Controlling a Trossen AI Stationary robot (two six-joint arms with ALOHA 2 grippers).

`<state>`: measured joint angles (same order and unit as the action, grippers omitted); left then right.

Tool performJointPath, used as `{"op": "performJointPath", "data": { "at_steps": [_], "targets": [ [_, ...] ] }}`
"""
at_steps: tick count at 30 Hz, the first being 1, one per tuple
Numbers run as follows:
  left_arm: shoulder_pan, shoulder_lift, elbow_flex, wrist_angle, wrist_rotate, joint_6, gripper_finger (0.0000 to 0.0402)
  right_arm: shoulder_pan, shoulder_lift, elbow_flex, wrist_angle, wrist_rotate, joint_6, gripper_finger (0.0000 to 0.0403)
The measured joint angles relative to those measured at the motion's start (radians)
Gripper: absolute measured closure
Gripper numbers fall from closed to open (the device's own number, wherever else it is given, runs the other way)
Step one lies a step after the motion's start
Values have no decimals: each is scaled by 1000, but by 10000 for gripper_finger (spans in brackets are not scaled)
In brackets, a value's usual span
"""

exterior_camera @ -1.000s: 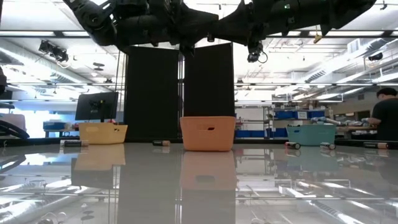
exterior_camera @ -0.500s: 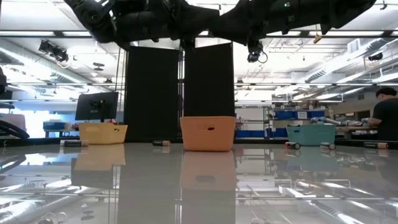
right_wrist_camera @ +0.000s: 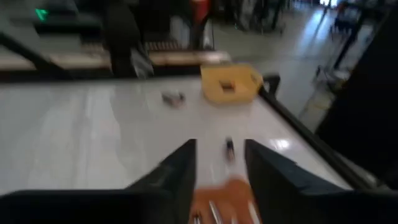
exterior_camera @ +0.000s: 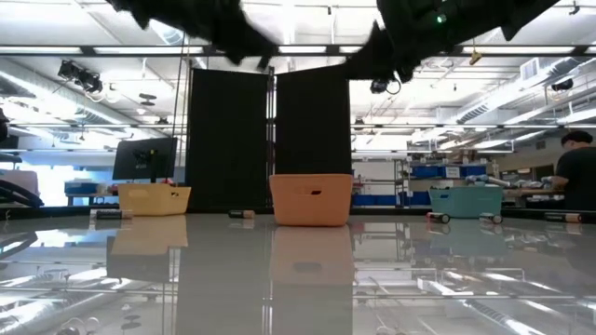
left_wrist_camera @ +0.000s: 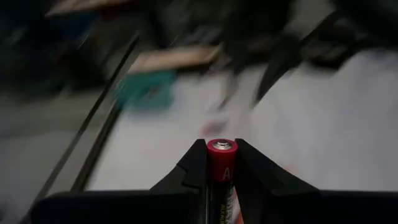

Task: Sort batteries
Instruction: Put the black-red battery into the yellow bin

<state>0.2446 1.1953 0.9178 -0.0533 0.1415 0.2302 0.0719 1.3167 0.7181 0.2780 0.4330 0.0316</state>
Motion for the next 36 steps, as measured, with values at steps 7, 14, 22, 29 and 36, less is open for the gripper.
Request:
{"op": "performJointPath", "data": {
  "at_steps": [7,14,22,29,36],
  "targets": [
    [189,-102,23,-453,-200,-86,345,1,7,0,-118,12,19,391],
    [476,-43,21,-615,-265,-103,345,1,8,-1,-148,20,39,388],
    [684,155,21,-624,-260,-102,345,1,8,-1,-176,19,45,387],
    [732,327,21,-618,-260,-132,345,1,8,-1,-176,19,39,392],
    [733,419,21,-582,-260,-158,345,1,8,-1,-183,19,37,395]
  ]
}}
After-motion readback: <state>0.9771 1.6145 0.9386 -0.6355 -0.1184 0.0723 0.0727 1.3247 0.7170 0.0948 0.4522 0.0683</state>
